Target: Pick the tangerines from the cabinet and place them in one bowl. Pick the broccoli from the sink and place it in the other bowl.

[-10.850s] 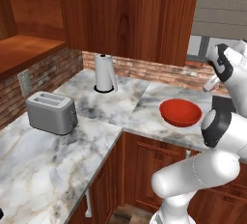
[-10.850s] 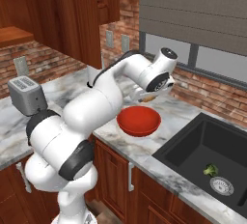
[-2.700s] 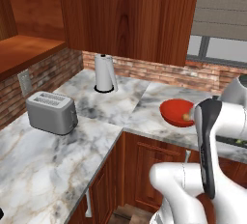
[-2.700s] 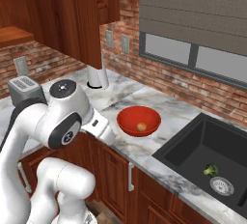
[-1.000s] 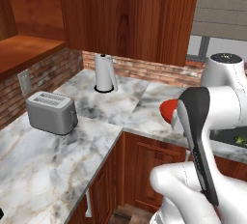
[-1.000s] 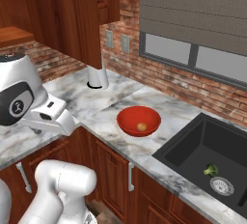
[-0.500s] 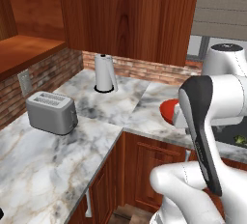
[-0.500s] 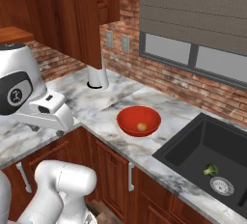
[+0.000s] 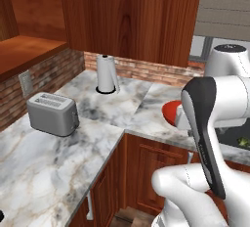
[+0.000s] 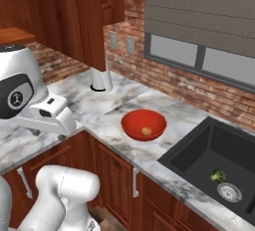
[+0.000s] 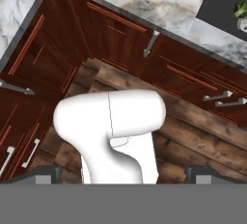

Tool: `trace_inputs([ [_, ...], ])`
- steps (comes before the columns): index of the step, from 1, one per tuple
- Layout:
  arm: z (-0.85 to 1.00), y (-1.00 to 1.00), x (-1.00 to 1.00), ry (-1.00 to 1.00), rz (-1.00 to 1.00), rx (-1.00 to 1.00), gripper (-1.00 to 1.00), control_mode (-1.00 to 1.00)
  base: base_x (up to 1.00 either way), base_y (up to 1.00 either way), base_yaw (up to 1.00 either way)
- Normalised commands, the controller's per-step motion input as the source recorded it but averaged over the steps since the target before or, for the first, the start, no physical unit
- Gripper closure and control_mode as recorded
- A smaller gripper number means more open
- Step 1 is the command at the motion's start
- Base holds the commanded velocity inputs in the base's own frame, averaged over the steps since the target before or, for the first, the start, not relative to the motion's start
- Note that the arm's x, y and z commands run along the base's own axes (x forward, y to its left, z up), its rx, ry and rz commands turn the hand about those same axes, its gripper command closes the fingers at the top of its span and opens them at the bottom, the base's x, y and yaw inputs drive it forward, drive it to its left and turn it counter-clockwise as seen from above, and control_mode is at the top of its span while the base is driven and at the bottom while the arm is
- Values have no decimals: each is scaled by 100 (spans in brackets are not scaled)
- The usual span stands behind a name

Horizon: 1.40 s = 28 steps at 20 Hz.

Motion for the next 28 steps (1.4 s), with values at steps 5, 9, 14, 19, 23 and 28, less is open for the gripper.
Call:
trace_inputs([
  [5, 0, 0, 0, 0, 0, 0, -100, 100, 5, 9, 41],
  [9, 0, 0, 0, 0, 0, 0, -100, 100, 4, 0, 50],
  [14, 0, 0, 0, 0, 0, 0, -100, 100, 1, 0, 50],
  [19, 0, 0, 0, 0, 0, 0, -100, 100, 1, -1, 47],
  [23, 0, 0, 0, 0, 0, 0, -100, 100, 4, -2, 48],
  [28, 0, 0, 0, 0, 0, 0, -100, 100, 5, 0, 50],
])
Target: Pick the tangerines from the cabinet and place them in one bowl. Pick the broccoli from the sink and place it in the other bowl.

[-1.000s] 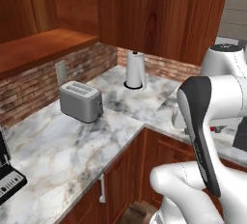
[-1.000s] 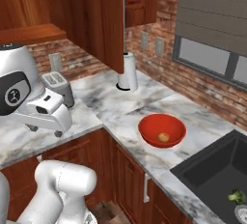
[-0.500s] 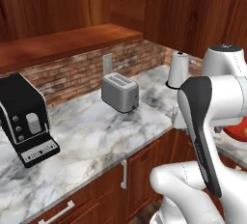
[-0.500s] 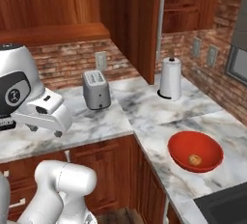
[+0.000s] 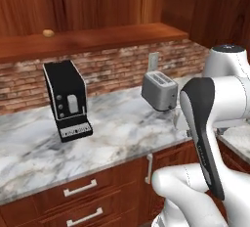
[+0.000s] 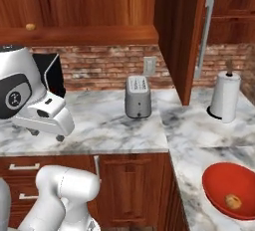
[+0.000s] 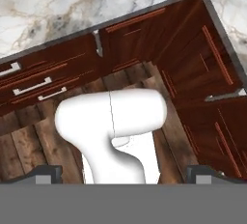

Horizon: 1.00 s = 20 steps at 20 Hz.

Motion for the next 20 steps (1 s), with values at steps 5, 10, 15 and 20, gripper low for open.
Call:
trace_inputs([
  [5, 0, 0, 0, 0, 0, 0, -100, 100, 3, 1, 44],
  [10, 0, 0, 0, 0, 0, 0, -100, 100, 8, 13, 37],
  [15, 0, 0, 0, 0, 0, 0, -100, 100, 1, 9, 15],
  [20, 0, 0, 0, 0, 0, 0, -100, 100, 3, 14, -4],
])
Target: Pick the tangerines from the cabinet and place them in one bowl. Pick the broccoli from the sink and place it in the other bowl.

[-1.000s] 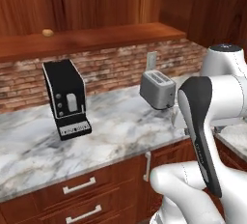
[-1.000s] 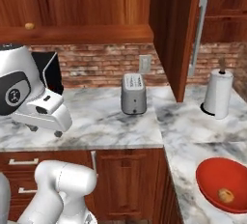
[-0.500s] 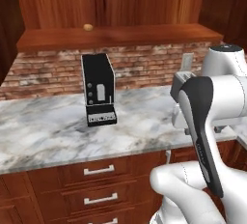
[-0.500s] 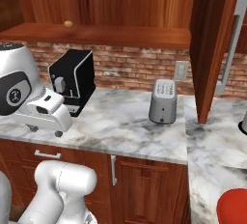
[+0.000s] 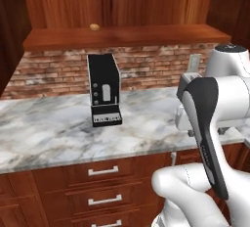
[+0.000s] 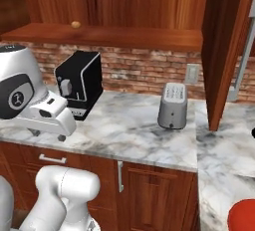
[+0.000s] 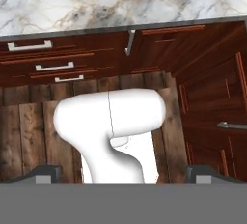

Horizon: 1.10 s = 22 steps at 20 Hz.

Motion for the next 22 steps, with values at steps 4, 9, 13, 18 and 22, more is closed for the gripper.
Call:
trace_inputs([
  [4, 0, 0, 0, 0, 0, 0, -100, 100, 26, 47, -17],
  [9, 0, 0, 0, 0, 0, 0, -100, 100, 30, 46, -16],
  [13, 0, 0, 0, 0, 0, 0, -100, 100, 12, 19, -6],
  [18, 0, 0, 0, 0, 0, 0, -100, 100, 19, -2, 1],
  [22, 0, 0, 0, 0, 0, 0, -100, 100, 54, -15, 7],
])
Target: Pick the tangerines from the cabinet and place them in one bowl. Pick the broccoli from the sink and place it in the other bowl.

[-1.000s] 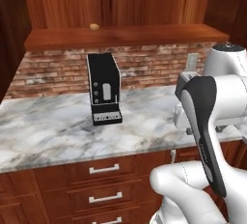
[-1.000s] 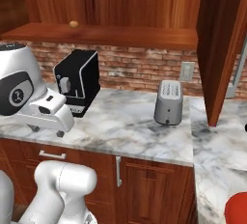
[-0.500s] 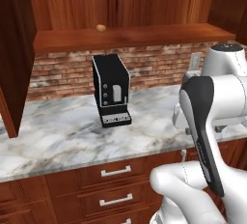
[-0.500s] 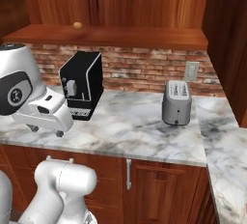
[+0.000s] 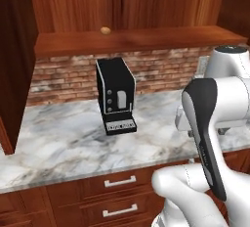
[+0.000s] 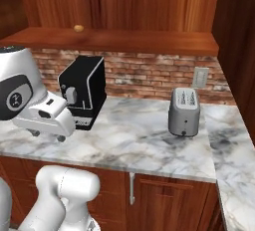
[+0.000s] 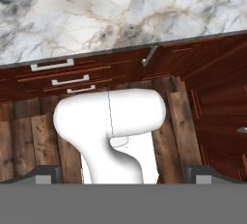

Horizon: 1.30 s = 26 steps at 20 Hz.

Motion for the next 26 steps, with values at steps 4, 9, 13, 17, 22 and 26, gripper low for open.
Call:
trace_inputs([
  [4, 0, 0, 0, 0, 0, 0, -100, 100, 54, -22, 11],
  [9, 0, 0, 0, 0, 0, 0, -100, 100, 47, -25, 9],
  [13, 0, 0, 0, 0, 0, 0, -100, 100, 66, -1, 7],
  [17, 0, 0, 0, 0, 0, 0, -100, 100, 53, 0, 4],
  [22, 0, 0, 0, 0, 0, 0, -100, 100, 3, 0, 0],
  [26, 0, 0, 0, 0, 0, 0, -100, 100, 0, 0, 0],
])
